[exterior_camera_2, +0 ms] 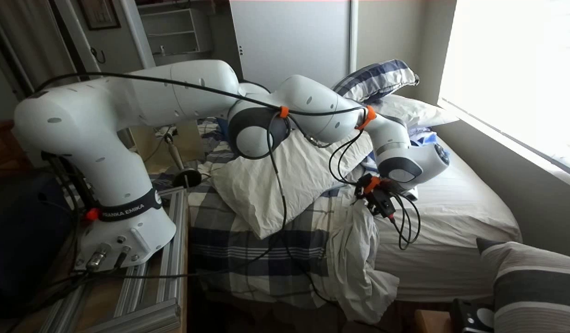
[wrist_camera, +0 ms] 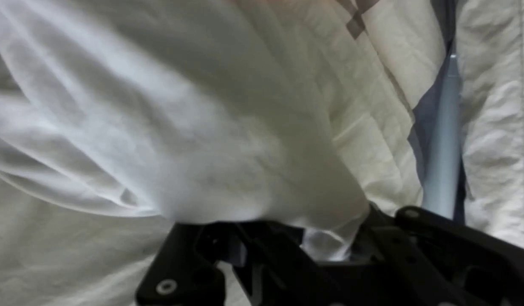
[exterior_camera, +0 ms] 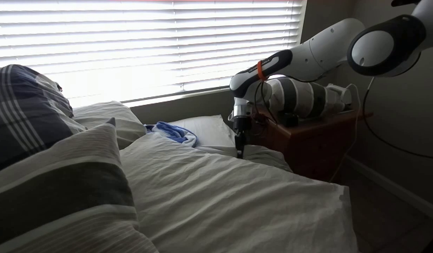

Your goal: Pull the beddings on the bed a little downwards

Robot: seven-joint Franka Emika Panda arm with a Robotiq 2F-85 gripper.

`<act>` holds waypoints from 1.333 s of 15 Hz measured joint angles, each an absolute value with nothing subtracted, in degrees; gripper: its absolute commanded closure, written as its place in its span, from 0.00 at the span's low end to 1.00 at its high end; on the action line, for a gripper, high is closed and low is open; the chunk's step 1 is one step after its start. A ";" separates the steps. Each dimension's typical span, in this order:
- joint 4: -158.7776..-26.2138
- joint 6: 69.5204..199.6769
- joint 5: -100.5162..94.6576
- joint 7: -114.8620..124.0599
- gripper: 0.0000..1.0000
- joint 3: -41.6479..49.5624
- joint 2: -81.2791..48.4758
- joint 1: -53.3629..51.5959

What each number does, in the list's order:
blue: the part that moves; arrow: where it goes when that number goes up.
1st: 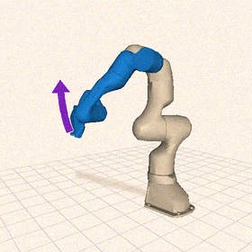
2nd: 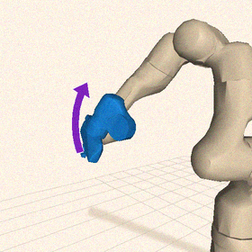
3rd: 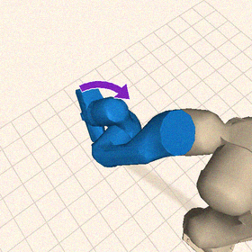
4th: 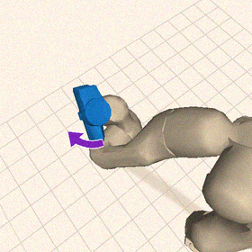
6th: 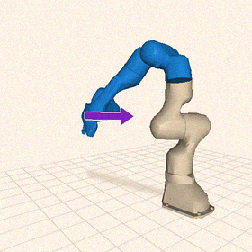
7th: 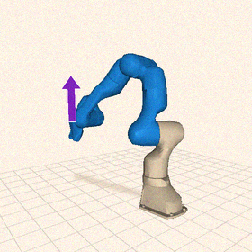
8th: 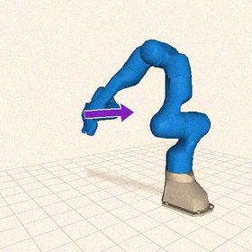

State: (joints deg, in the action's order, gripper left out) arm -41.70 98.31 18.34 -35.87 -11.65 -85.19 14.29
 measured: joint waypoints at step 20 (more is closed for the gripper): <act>-56.30 107.91 6.32 -41.57 0.98 -6.96 -74.90 5.35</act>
State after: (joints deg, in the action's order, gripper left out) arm -56.30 107.91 6.32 -41.57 -6.96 -74.90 5.35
